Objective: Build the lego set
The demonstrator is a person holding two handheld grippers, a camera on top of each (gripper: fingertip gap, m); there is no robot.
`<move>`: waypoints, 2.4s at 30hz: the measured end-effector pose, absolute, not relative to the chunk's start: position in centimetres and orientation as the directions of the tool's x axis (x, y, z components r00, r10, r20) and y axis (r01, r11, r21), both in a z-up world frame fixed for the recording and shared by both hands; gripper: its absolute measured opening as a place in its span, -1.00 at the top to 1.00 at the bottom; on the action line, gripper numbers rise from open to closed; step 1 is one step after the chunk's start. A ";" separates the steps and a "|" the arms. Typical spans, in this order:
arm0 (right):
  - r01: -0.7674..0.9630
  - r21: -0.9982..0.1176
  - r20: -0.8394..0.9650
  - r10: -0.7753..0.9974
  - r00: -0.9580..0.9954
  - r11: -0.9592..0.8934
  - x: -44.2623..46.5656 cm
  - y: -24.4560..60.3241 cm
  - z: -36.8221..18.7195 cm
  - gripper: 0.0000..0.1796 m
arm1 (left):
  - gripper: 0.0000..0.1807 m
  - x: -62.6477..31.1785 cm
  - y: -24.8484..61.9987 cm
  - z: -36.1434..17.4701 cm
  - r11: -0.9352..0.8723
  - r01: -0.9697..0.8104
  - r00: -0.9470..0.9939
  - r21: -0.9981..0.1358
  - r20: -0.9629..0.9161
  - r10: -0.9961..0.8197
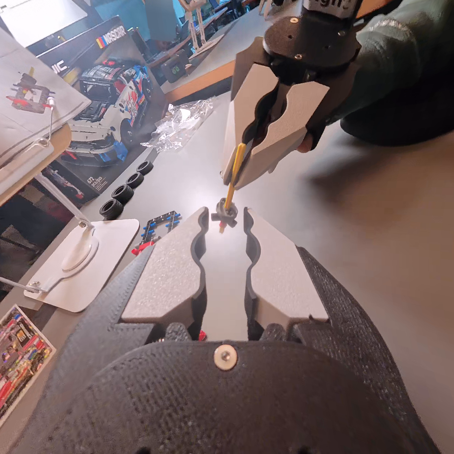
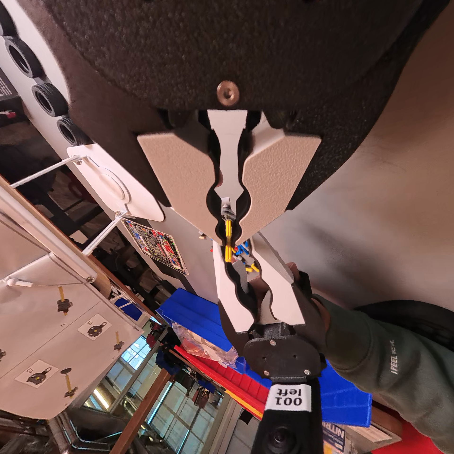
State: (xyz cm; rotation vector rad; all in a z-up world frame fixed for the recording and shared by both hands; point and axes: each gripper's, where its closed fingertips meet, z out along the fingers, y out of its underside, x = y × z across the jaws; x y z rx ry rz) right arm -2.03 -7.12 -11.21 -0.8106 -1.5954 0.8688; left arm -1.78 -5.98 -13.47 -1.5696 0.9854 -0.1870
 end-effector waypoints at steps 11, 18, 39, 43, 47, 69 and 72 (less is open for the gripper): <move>-0.037 -0.877 0.477 0.859 -0.184 0.479 -1.6 -8.4 -9.8 0.97 | 0.84 -1.9 -5.7 -14.7 0.037 -0.488 0.628 -0.872 -0.380 -0.680; -0.048 -0.885 0.464 0.867 -0.182 0.464 -1.5 -8.2 -9.6 0.98 | 1.00 -2.5 -5.5 -13.9 0.067 -0.490 0.644 -0.869 -0.412 -0.645; -0.116 -0.961 0.275 0.907 -0.320 0.250 -0.9 -9.6 -8.9 0.98 | 0.92 1.0 -7.4 -14.7 0.002 -0.338 0.551 -0.941 -0.200 -0.810; -0.112 -0.961 0.275 0.909 -0.312 0.252 -0.9 -9.4 -8.8 0.98 | 0.94 0.8 -7.3 -14.6 -0.001 -0.341 0.561 -0.940 -0.202 -0.803; -0.104 -0.962 0.273 0.912 -0.305 0.253 -0.9 -9.2 -8.8 0.98 | 0.94 0.8 -7.3 -14.6 -0.004 -0.362 0.560 -0.932 -0.214 -0.801; 0.250 -0.841 0.386 0.856 -0.345 0.480 -0.6 -6.0 -16.0 0.95 | 0.94 -3.9 -4.9 -19.3 -0.054 -0.722 0.531 -0.690 -0.501 -0.683; 0.211 -0.868 0.363 0.864 -0.349 0.449 -0.3 -6.1 -15.1 0.85 | 0.94 -4.0 -4.8 -19.5 -0.027 -0.764 0.493 -0.645 -0.556 -0.669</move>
